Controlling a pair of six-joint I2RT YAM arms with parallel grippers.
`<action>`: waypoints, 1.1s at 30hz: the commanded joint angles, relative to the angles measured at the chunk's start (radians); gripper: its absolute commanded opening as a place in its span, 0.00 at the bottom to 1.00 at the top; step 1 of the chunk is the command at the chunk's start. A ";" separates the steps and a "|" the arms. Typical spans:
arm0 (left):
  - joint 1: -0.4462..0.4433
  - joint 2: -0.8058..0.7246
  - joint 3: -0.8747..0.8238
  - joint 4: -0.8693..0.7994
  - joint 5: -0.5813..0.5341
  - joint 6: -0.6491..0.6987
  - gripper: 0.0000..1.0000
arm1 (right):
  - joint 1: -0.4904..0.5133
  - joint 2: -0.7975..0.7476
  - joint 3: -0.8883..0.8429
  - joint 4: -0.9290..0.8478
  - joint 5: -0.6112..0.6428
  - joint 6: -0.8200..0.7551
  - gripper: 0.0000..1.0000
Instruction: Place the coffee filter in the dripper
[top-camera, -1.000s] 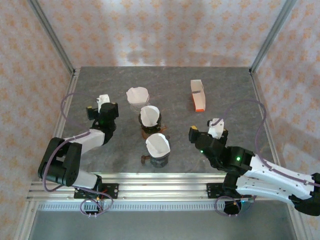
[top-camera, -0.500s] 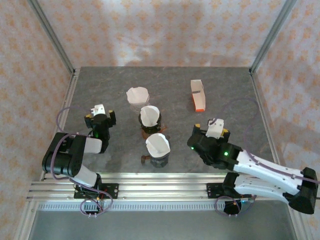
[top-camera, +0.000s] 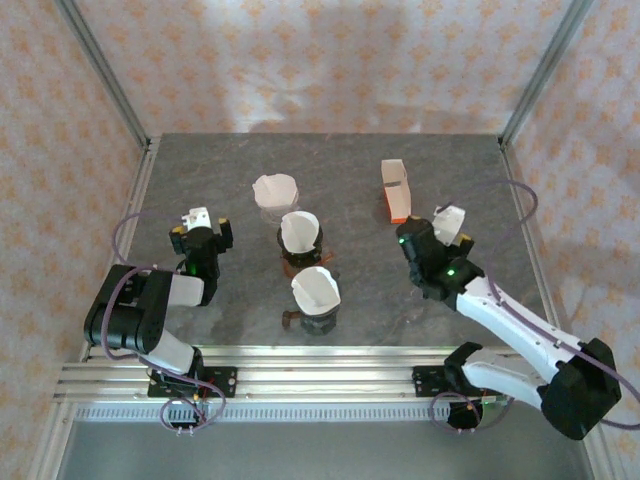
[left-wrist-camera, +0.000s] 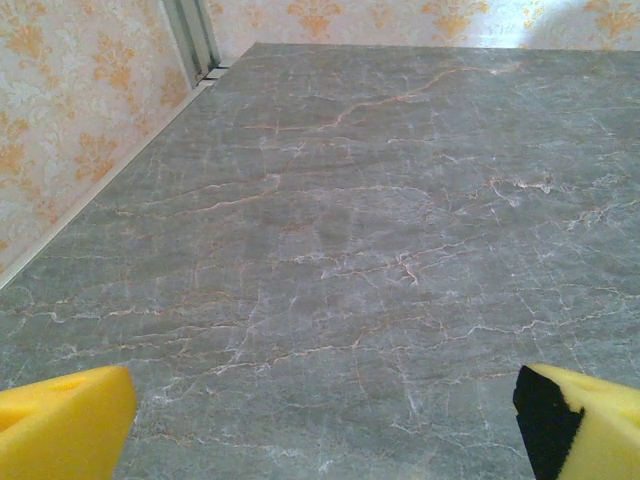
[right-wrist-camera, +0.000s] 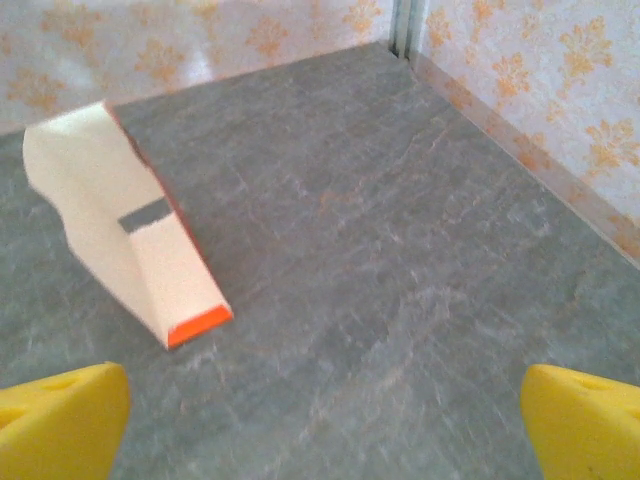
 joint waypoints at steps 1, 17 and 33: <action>-0.001 0.001 0.014 0.034 -0.005 -0.005 1.00 | -0.110 -0.011 -0.055 0.294 -0.132 -0.216 1.00; -0.001 0.001 0.014 0.034 -0.004 -0.006 1.00 | -0.466 0.359 -0.295 0.962 -0.293 -0.369 1.00; 0.000 0.002 0.015 0.032 -0.004 -0.004 1.00 | -0.497 0.499 -0.307 1.105 -0.427 -0.383 1.00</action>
